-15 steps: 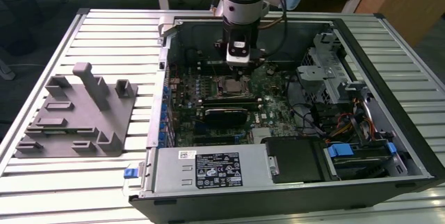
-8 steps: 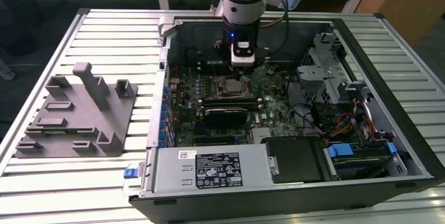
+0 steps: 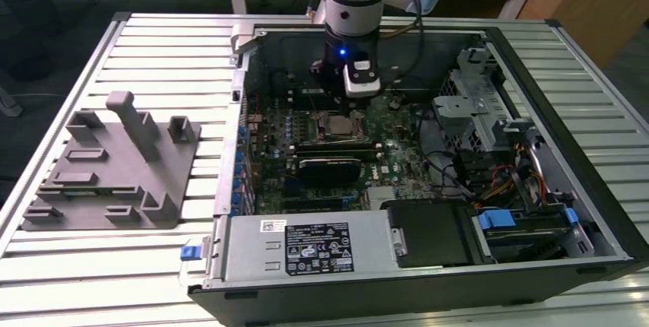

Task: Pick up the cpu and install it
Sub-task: 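Close the cpu cover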

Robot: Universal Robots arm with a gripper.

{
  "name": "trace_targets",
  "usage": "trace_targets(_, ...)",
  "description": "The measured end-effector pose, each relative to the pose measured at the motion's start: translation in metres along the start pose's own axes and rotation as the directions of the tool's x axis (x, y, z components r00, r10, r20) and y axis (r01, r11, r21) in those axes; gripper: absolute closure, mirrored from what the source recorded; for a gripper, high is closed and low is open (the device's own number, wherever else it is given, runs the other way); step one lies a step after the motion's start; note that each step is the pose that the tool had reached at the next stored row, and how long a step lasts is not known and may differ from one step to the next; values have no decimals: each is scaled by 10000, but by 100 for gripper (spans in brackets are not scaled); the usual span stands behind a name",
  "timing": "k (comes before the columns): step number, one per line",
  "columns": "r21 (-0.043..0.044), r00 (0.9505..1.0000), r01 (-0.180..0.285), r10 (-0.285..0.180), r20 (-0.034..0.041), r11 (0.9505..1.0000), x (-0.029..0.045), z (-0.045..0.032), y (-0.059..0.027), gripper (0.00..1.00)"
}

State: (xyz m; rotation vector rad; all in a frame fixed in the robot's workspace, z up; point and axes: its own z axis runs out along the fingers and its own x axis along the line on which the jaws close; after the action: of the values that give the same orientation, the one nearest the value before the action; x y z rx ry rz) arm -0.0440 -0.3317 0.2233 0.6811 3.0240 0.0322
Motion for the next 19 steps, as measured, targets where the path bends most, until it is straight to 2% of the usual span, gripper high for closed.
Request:
trace_targets(4,-27,9973,729,-729,-21,9973,0,3,0,89)
trace_targets(9,-62,9867,1625,-1626,-43,9867,0,10,0,89)
trace_targets(11,-77,9802,1979,-1980,-51,9802,1,13,0,89)
trace_targets(14,-96,9677,2519,-2520,-62,9677,1,16,-1,89)
trace_targets(19,-120,9424,3343,-3344,-75,9424,2,20,-1,89)
